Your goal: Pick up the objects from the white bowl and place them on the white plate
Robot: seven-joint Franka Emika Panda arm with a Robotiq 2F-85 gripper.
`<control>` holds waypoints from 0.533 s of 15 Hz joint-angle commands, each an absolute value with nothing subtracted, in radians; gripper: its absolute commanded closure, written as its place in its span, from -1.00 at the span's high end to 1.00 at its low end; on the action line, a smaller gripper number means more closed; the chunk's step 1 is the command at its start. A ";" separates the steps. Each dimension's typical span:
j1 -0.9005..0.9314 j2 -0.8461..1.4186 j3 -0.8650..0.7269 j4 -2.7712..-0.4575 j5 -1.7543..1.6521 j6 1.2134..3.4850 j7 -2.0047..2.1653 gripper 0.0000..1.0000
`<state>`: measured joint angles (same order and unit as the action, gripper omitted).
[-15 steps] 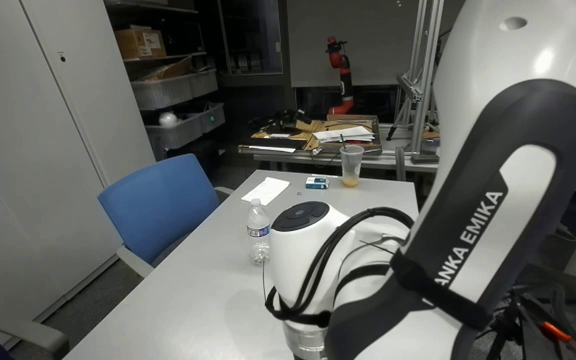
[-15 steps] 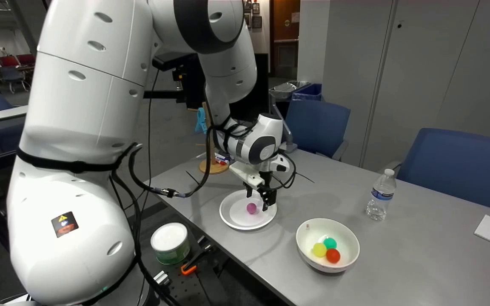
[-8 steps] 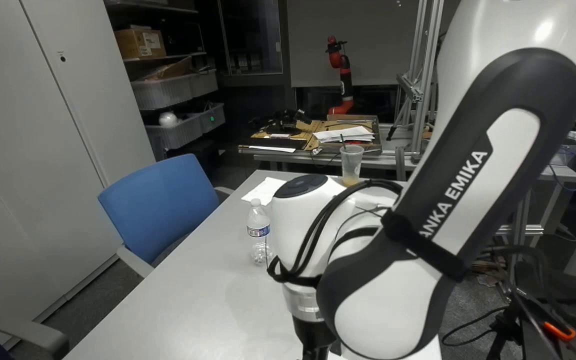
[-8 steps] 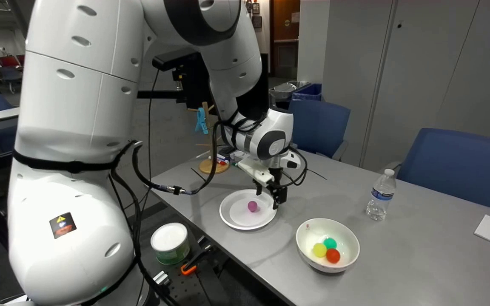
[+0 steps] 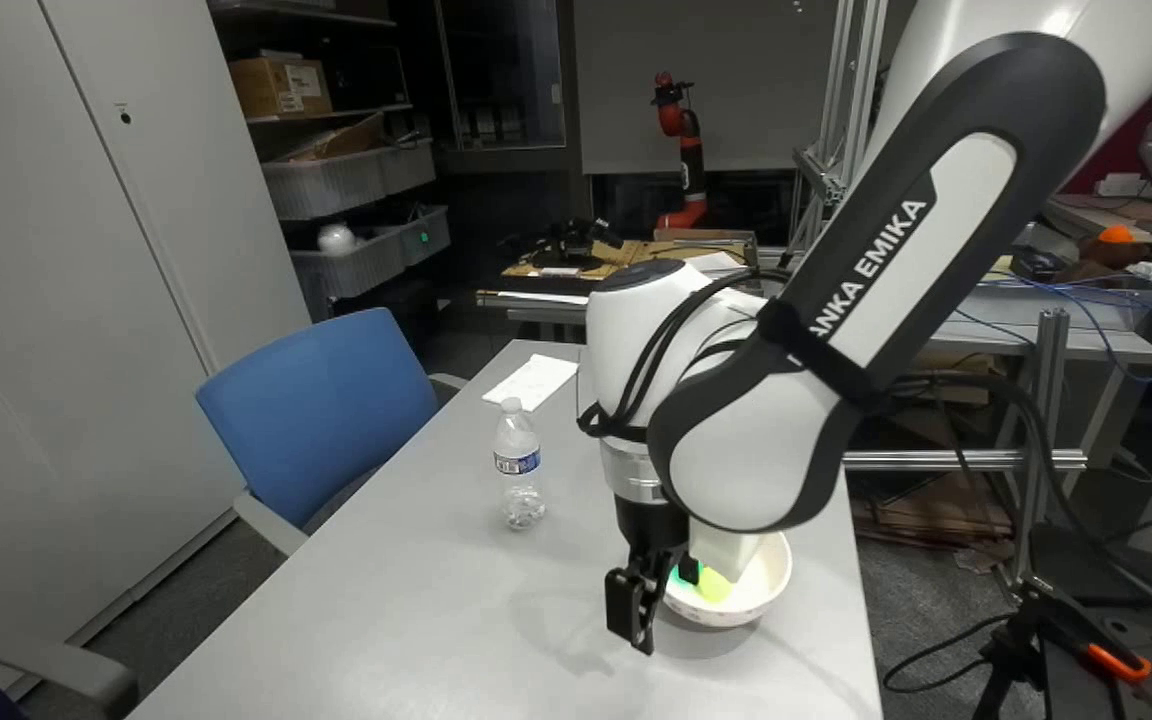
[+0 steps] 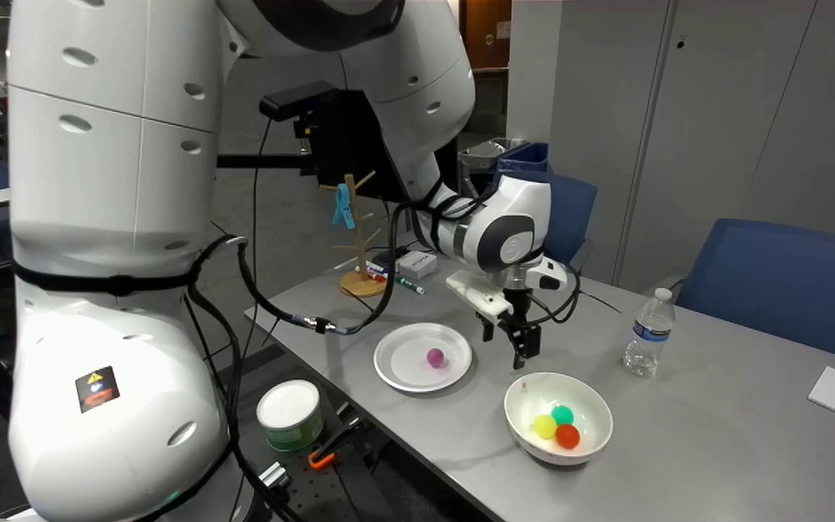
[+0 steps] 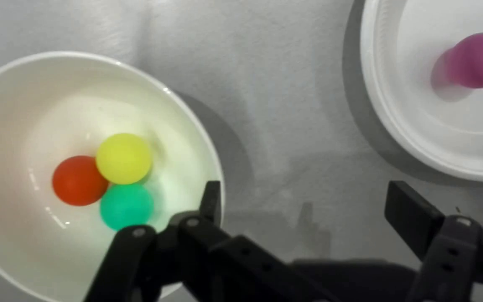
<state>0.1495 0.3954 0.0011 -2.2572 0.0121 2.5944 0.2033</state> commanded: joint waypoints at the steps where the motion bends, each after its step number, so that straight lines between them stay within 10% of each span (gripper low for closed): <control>1: 0.101 0.348 -0.024 -2.282 -0.011 2.573 0.170 1.00; 8: -0.001 0.403 -0.055 -2.260 -0.008 2.604 0.066 1.00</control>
